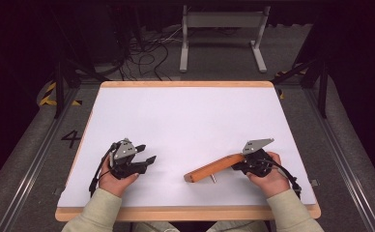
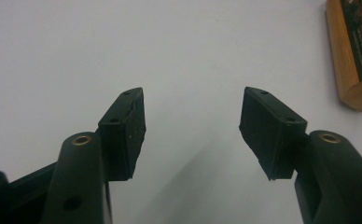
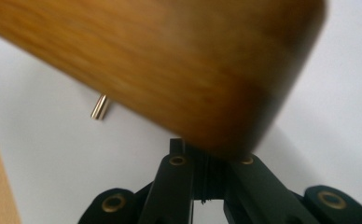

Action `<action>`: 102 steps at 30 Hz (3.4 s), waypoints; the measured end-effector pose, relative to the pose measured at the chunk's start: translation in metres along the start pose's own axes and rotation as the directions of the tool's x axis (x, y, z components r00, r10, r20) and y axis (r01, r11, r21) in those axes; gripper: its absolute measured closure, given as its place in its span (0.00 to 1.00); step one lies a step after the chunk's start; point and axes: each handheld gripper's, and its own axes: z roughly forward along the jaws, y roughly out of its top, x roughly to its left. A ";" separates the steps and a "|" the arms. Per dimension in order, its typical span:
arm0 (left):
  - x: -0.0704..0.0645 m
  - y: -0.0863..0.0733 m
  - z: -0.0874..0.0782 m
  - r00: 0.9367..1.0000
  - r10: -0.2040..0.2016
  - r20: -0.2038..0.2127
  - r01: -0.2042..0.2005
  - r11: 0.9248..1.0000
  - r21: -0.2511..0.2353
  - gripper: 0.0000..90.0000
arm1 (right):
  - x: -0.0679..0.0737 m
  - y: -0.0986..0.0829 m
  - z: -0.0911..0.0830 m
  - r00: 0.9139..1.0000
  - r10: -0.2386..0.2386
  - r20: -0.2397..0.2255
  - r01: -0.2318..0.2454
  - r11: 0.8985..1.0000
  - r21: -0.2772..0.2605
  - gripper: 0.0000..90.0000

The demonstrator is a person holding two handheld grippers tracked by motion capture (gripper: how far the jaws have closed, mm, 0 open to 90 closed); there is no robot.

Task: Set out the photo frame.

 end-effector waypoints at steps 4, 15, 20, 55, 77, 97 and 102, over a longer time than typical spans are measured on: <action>0.001 -0.004 -0.004 1.000 -0.015 0.003 0.015 1.000 0.008 0.47 | -0.006 0.009 0.007 1.000 0.008 -0.006 -0.008 1.000 -0.011 1.00; 0.003 -0.013 -0.008 1.000 -0.026 -0.012 0.026 0.999 0.027 0.47 | -0.020 0.033 0.025 1.000 -0.008 0.000 0.008 1.000 0.004 1.00; 0.002 -0.012 -0.006 1.000 -0.017 -0.006 0.017 0.999 0.033 0.47 | -0.025 0.040 0.032 1.000 -0.017 -0.004 0.017 1.000 0.012 1.00; 0.002 -0.007 0.004 1.000 -0.010 0.020 0.009 0.999 0.035 0.47 | -0.020 0.086 0.074 0.993 -0.068 -0.092 0.067 0.998 -0.016 1.00; 0.002 -0.007 0.004 1.000 -0.020 0.020 0.019 0.999 0.039 0.45 | -0.009 0.108 0.001 0.994 -0.049 0.097 0.040 0.995 0.093 0.74; 0.002 -0.006 0.004 1.000 -0.018 0.019 0.017 0.999 0.038 0.45 | 0.024 0.130 -0.028 0.997 0.039 0.068 -0.043 0.998 0.056 0.23; 0.002 -0.006 0.004 1.000 -0.019 0.020 0.018 0.999 0.039 0.45 | 0.025 0.126 -0.016 0.996 0.078 0.045 -0.081 0.994 0.076 0.20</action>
